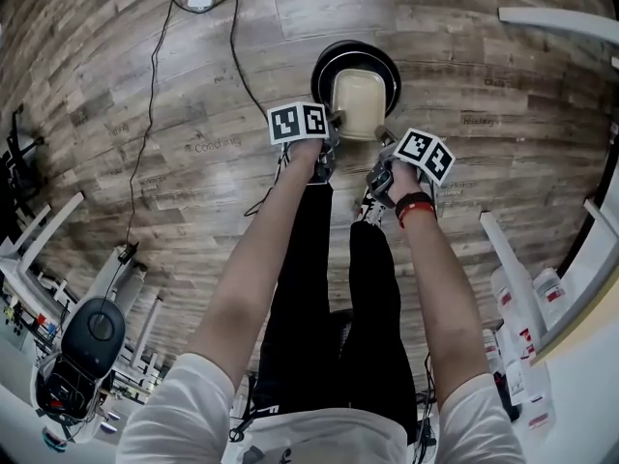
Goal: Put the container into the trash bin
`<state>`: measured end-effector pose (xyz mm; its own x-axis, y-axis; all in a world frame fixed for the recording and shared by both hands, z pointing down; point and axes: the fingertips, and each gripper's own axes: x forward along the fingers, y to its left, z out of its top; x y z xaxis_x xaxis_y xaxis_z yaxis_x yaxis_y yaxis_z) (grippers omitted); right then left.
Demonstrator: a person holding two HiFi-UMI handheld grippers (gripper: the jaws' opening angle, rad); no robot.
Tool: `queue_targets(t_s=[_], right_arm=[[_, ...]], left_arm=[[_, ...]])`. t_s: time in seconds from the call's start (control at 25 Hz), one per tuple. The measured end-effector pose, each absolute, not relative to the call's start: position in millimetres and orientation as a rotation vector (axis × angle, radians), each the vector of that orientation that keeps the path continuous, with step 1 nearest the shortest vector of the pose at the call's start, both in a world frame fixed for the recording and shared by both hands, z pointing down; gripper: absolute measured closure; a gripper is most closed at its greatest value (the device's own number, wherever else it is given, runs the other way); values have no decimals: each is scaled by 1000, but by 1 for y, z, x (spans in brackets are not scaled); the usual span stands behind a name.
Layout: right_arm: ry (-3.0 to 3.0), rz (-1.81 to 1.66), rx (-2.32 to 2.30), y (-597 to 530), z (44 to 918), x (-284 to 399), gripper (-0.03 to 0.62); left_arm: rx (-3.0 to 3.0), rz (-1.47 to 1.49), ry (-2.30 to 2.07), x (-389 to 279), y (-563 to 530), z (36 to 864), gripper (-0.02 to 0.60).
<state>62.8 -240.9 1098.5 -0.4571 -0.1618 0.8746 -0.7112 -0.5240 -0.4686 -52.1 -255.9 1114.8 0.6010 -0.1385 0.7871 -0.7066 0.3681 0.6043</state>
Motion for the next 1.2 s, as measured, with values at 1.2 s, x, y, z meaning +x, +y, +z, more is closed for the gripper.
queue_targets(t_s=[1.2], right_arm=[[-1400,1999,1323,-253,1045,81,471]], left_arm=[[1158,406,-915,-39,-247,1066,331]])
